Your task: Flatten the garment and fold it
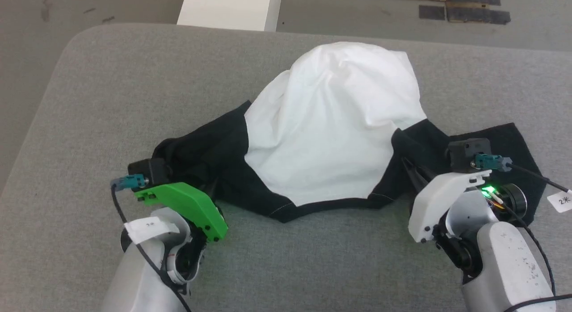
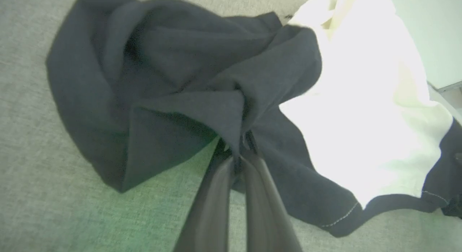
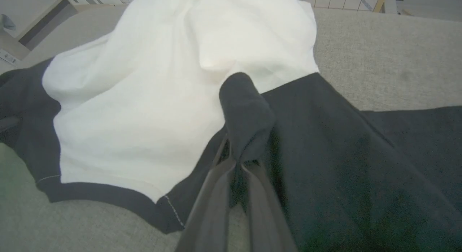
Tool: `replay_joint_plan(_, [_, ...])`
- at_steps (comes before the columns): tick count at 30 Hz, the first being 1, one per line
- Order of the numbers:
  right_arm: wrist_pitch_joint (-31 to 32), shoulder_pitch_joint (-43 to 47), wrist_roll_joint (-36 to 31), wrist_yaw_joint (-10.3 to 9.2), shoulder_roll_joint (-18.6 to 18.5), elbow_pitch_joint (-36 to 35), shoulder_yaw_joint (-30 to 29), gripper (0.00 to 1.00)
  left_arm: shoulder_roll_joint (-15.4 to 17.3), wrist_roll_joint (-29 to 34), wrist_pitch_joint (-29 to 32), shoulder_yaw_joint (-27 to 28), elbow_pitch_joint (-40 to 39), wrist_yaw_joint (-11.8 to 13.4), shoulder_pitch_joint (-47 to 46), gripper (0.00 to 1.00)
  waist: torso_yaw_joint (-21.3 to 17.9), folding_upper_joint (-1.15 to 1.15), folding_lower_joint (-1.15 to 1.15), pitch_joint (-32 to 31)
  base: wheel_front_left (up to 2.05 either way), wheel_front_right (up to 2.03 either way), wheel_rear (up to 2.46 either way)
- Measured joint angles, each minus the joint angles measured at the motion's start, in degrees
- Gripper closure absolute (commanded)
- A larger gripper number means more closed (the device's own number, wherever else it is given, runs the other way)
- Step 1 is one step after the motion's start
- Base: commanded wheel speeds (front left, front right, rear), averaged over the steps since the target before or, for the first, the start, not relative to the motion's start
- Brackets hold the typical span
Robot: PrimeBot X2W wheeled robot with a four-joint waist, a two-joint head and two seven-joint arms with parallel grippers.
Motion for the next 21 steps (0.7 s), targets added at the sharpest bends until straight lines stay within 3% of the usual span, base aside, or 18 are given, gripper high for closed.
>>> replay_joint_plan(5, [4.5,-0.9,2.0,0.00,0.0,-4.6,1.2,1.00,0.4,-2.5,-0.1,1.3,-4.2,-2.1,-2.9,1.00,-0.6,0.00,0.00,-2.3,0.00,0.00,0.00])
replay_joint_plan(9, [10.9,-5.2,4.1,0.00,-0.2,-9.7,1.4,1.00,3.0,-2.8,1.5,2.1,-7.3,-3.3,-8.8,1.00,-1.2,0.00,0.00,-4.5,0.00,0.00,0.00])
replay_joint_plan(15, [19.3,-14.7,7.2,0.00,-3.7,-14.6,2.2,1.00,7.0,-2.1,5.3,2.6,-8.9,-4.3,-20.0,1.00,-2.7,0.00,0.00,-7.4,0.00,0.00,0.00])
replay_joint_plan(21, [23.4,-23.9,9.9,0.00,-6.1,-15.4,1.9,1.00,9.8,0.5,5.6,2.3,-7.4,-4.5,-30.5,1.00,-4.2,0.00,0.00,-9.5,0.00,0.00,0.00])
